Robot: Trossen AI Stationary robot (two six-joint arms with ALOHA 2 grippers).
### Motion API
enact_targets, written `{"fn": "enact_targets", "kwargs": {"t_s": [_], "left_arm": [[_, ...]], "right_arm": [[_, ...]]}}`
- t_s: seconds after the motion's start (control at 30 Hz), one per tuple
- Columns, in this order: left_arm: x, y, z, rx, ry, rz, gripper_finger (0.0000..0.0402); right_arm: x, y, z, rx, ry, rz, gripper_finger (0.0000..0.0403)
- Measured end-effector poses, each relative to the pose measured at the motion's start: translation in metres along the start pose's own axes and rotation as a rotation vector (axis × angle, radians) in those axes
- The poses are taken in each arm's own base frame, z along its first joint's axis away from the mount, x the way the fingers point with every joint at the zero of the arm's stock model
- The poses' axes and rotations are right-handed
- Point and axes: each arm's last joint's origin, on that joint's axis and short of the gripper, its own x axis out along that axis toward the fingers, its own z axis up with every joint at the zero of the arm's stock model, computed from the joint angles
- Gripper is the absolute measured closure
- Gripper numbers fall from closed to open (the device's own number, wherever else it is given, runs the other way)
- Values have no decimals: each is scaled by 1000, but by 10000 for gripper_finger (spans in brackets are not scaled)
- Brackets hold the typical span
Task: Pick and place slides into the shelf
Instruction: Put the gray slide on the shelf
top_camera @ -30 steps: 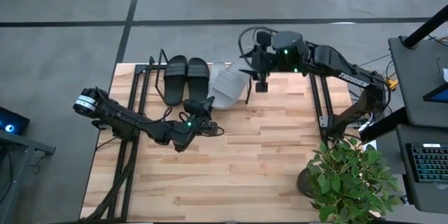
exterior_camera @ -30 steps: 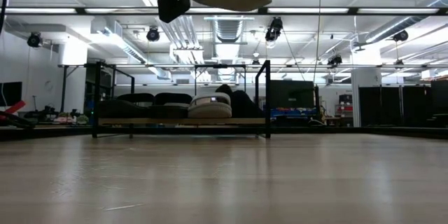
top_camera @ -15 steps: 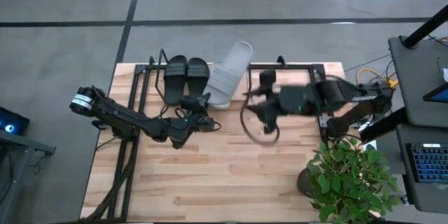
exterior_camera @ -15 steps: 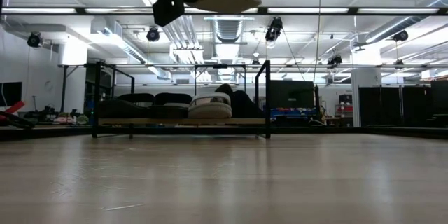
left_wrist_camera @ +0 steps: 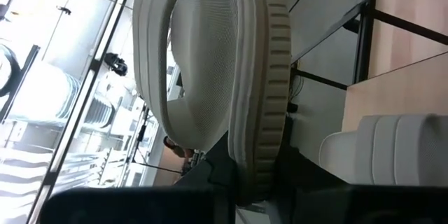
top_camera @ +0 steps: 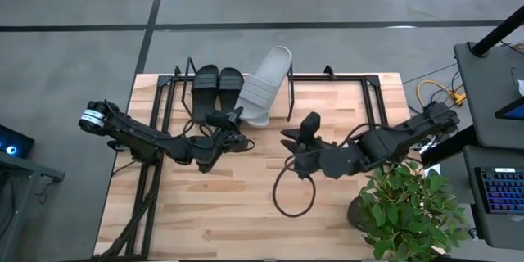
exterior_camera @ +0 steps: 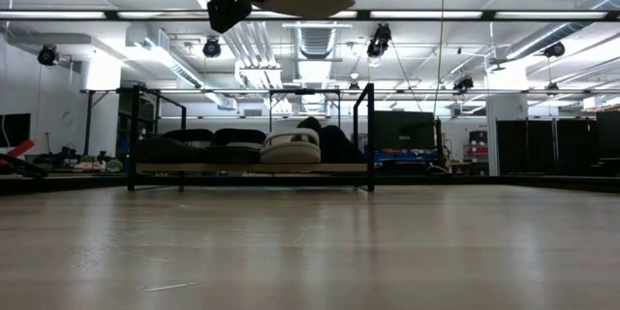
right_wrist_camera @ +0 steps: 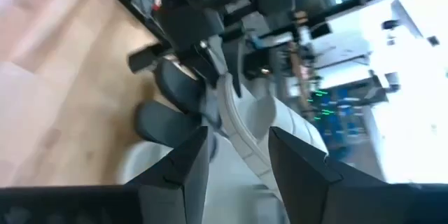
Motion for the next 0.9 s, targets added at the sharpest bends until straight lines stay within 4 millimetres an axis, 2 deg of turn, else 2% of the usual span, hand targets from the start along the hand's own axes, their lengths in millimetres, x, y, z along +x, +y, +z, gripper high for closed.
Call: {"fn": "enact_targets", "kwargs": {"t_s": [0.33, 0.6, 0.73, 0.9], "left_arm": [[0, 4, 0, -13, -18, -2, 381], [0, 4, 1, -37, -38, -5, 381], [0, 4, 1, -44, -38, -5, 381], [0, 5, 1, -51, -38, -5, 381]], "right_arm": [[17, 25, -5, -34, -27, -48, 269], [27, 42, -9, -186, -78, -129, 275], [33, 44, -12, -212, -58, -133, 269], [42, 52, -5, -206, -65, -133, 253]]}}
